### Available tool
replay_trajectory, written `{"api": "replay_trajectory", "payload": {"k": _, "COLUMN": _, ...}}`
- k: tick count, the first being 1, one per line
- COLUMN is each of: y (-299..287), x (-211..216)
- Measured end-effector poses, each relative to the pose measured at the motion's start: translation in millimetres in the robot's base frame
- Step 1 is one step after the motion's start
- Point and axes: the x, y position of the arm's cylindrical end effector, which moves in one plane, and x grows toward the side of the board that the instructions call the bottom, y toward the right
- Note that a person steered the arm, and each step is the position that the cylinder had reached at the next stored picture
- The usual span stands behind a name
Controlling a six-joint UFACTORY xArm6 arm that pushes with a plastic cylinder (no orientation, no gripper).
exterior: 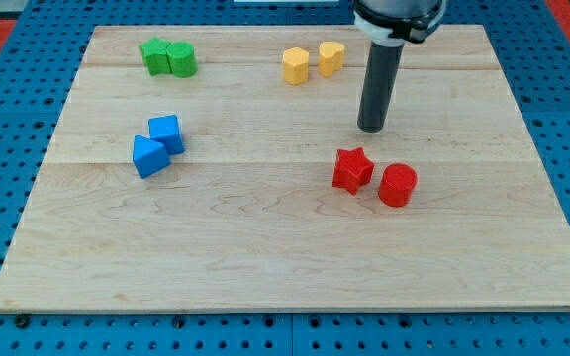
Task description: Move your arm towards green circle
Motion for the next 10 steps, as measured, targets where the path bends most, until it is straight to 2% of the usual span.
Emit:
{"api": "replay_trajectory", "payload": {"k": 1, "y": -3, "x": 0}}
{"api": "replay_trajectory", "payload": {"k": 2, "y": -50, "x": -14}}
{"api": "replay_trajectory", "payload": {"k": 4, "y": -82, "x": -24}}
{"api": "replay_trajectory", "payload": {"k": 5, "y": -133, "x": -32}}
{"api": "replay_trajectory", "payload": {"k": 6, "y": -163, "x": -40}}
{"api": "replay_trajectory", "payload": {"k": 7, "y": -167, "x": -41}}
{"api": "replay_trajectory", "payload": {"k": 8, "y": -211, "x": -51}}
{"api": "replay_trajectory", "payload": {"k": 10, "y": -215, "x": -51}}
